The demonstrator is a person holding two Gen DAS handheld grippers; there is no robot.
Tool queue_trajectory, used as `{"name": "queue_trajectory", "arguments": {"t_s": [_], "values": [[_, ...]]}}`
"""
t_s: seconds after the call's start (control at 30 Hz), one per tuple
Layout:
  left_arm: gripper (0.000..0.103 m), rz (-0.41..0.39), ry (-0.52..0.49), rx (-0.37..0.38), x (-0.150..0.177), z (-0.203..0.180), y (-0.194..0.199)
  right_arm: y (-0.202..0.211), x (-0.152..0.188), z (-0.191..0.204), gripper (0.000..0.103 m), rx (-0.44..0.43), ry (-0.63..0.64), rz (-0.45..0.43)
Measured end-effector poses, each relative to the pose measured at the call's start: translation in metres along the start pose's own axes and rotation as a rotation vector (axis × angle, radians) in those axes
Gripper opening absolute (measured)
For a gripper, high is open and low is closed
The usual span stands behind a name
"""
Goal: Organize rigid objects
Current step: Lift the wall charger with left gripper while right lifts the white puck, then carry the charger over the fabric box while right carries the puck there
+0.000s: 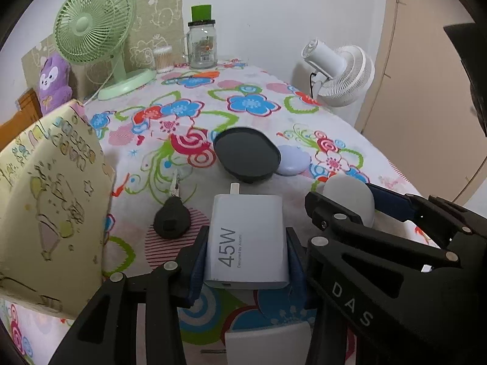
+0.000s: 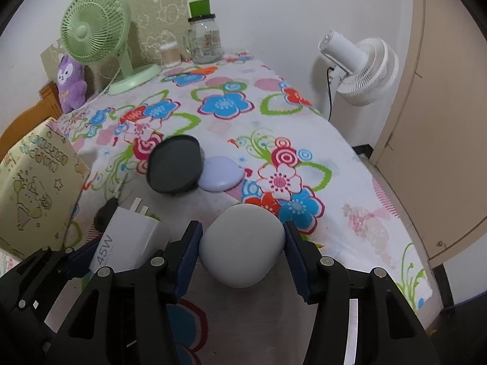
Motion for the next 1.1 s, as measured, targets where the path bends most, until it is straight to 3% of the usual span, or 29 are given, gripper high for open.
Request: {"name": "queue_trajectory", "arguments": {"t_s": [1.1], "values": [[0.048, -0.111, 0.031, -0.013, -0.031, 0.042, 0.092, 0.091, -0.035, 0.06, 0.056, -0.014, 0.035, -0.117]]}}
Point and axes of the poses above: each gripper's, at about its wrist camera, not at the fingertips, and y roughly against the way its jaws point, z to its left, x to its underside, the point moved 8 cm from there along -y, roughly the way its jaws point, and after that the axes turned 5 degrees about -x, right-handed, at the moved point
